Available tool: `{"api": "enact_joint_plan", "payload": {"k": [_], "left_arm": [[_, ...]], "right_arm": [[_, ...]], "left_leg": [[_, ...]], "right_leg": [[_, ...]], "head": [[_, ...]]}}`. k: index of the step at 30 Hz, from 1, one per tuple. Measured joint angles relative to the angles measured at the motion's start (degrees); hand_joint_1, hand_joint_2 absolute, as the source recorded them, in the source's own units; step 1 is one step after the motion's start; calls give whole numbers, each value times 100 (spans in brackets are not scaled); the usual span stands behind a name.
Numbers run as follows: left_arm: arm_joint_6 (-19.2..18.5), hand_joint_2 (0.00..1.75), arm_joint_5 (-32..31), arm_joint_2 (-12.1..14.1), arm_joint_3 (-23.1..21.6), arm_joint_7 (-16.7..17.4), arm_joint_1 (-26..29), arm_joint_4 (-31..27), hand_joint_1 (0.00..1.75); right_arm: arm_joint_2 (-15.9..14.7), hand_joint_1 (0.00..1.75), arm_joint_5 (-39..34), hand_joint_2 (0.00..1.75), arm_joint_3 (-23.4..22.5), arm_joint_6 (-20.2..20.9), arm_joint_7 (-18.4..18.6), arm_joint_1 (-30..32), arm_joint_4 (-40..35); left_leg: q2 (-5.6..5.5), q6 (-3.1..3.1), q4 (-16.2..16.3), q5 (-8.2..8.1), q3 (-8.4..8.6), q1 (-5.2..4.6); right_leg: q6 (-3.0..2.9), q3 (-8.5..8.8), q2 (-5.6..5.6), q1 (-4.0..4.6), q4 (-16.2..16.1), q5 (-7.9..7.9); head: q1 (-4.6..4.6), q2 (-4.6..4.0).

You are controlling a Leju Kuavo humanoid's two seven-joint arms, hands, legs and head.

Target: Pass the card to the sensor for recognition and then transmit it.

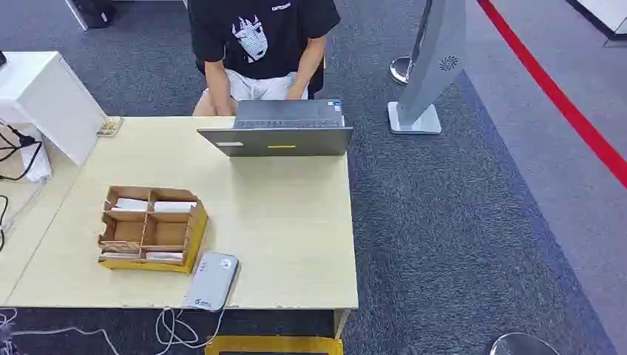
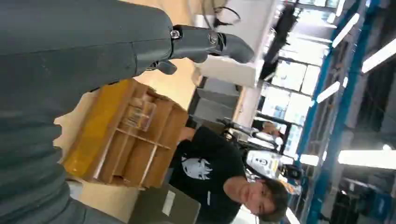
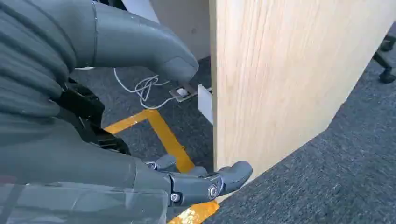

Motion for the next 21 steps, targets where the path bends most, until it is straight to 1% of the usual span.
{"api": "enact_joint_plan", "payload": {"k": [2, 4, 6, 8, 15, 21], "left_arm": [[2, 175, -343, 13, -107, -96, -9, -243, 0], [103, 175, -752, 94, -234, -168, -58, -404, 0], [265, 175, -1091, 208, -372, -194, -110, -487, 0], [468, 175, -1430, 382, -485, -179, -234, -504, 0], [1108, 175, -2457, 999, -743, 175, -697, -454, 0], [1484, 175, -3281, 1642, -824, 534, -1184, -71, 0]], "right_arm": [[4, 0, -2, 175, -4, 33, 37, -12, 0], [7, 0, 7, 175, -2, 74, 98, -35, 0], [11, 0, 26, 175, -2, 90, 147, -55, 2], [15, 0, 79, 175, 4, 90, 205, -78, 2], [26, 0, 262, 175, 101, 9, 363, -181, 7], [66, 0, 398, 175, 276, -92, 441, -269, 7]], "left_leg": [[0, 0, 0, 0, 0, -1], [0, 0, 0, 0, 2, 0], [1, 0, 0, 1, 5, 0], [0, -2, 0, 2, 5, 0], [1, -6, 0, 5, 8, 2], [1, -6, 0, 5, 8, 2]], "right_leg": [[0, 0, -1, -1, 0, 0], [0, 1, -1, 0, 0, 0], [-1, 1, 1, 0, 0, 1], [-1, 4, 0, 1, 0, 1], [-2, 5, 1, 2, 1, 1], [-2, 5, 1, 1, 2, 1]], "head": [[0, 0], [0, 0], [-2, 0], [0, 0], [0, 0], [-2, 0]]}}
